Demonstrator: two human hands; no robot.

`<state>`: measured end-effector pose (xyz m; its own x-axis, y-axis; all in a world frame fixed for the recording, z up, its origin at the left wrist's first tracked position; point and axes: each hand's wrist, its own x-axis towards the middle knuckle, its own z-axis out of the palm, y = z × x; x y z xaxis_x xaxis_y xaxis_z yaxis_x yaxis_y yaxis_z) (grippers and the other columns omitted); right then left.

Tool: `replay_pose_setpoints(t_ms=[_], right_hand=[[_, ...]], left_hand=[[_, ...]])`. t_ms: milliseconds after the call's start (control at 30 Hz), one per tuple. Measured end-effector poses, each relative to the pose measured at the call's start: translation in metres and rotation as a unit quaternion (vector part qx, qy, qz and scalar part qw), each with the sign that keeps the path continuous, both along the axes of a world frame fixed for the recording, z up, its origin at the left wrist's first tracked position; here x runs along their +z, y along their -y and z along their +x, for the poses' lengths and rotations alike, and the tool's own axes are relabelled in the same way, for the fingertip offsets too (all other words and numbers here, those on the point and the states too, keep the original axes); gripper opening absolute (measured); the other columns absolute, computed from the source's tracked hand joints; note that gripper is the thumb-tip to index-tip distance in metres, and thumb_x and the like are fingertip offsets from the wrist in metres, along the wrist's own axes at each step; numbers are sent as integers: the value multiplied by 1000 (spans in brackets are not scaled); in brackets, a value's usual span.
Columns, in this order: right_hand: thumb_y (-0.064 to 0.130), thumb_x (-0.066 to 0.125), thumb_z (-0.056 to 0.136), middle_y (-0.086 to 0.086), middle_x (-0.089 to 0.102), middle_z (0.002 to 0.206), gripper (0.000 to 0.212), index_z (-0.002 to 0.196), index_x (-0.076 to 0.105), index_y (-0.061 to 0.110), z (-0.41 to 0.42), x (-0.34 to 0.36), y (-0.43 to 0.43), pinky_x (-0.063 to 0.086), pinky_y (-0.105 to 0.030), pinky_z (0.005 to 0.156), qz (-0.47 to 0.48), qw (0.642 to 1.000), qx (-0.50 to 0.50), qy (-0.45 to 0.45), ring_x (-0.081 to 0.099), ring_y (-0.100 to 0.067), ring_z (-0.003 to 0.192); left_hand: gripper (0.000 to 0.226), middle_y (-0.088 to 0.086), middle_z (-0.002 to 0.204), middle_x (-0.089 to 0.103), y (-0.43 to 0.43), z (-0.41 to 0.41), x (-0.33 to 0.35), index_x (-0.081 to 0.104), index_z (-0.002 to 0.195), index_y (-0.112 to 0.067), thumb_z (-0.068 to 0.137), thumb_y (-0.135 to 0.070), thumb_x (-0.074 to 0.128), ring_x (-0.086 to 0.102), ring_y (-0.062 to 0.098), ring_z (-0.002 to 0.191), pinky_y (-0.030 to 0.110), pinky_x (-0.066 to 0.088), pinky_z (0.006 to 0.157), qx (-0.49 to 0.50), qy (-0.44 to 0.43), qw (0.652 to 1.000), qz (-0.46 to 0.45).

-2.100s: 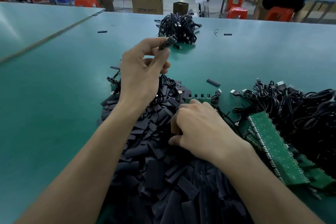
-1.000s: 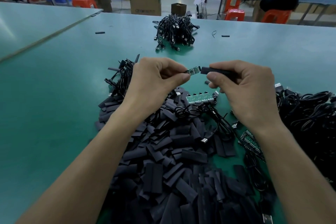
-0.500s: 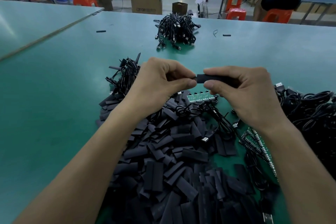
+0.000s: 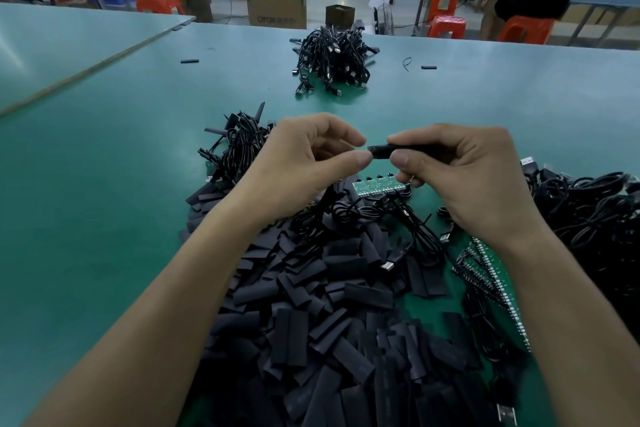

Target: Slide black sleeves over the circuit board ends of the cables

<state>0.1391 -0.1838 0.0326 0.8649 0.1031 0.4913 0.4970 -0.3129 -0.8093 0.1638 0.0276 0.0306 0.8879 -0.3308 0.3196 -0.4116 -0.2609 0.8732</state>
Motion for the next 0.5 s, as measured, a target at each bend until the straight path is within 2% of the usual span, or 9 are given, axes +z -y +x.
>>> replay_pose_setpoints(t_ms=[100, 200, 233, 333, 400, 500], right_hand=[[10, 79, 83, 0, 76, 77, 23, 93, 75, 31, -1, 1, -1, 57, -22, 65, 5, 1000, -2, 3, 71, -15, 65], [12, 80, 81, 5, 76, 78, 25, 96, 75, 31, -2, 1, -1, 55, -19, 66, -9, 1000, -12, 0, 72, -11, 67], [13, 81, 81, 8, 76, 79, 27, 97, 74, 33, -2, 1, -2, 55, -18, 68, -19, 1000, -15, 0, 72, -9, 68], [13, 81, 80, 16, 76, 82, 32, 101, 73, 36, -4, 0, -5, 57, -18, 74, -50, 999, -21, 3, 73, -4, 73], [12, 81, 81, 13, 76, 82, 32, 102, 73, 34, -4, 0, -6, 57, -18, 74, -51, 998, -24, 6, 72, -5, 72], [11, 81, 81, 13, 76, 82, 32, 104, 73, 32, -4, 0, -6, 59, -22, 76, -48, 998, -33, 5, 72, -5, 73]], left_hand=[[16, -5, 76, 76, 2, 1, -2, 74, 87, -14, 91, -29, 71, 72, 14, 72, 31, 60, 75, 13, 3, 999, 34], [15, -9, 73, 75, 3, 1, 0, 75, 82, -20, 91, -30, 71, 70, 8, 67, 37, 60, 76, 20, 10, 998, 58], [15, -8, 73, 75, 3, 1, 0, 75, 81, -20, 91, -30, 71, 70, 11, 67, 41, 60, 76, 20, 12, 998, 63], [18, 0, 73, 75, 5, -2, 1, 75, 79, -20, 93, -30, 70, 68, 37, 72, 55, 56, 71, 11, 19, 997, 77], [19, 3, 72, 75, 6, -4, 2, 76, 81, -19, 94, -30, 69, 66, 41, 71, 58, 55, 68, 7, 22, 997, 80], [15, 0, 76, 76, 6, -4, 2, 77, 87, -16, 96, -24, 67, 68, 43, 76, 59, 55, 73, 5, 12, 997, 74]])
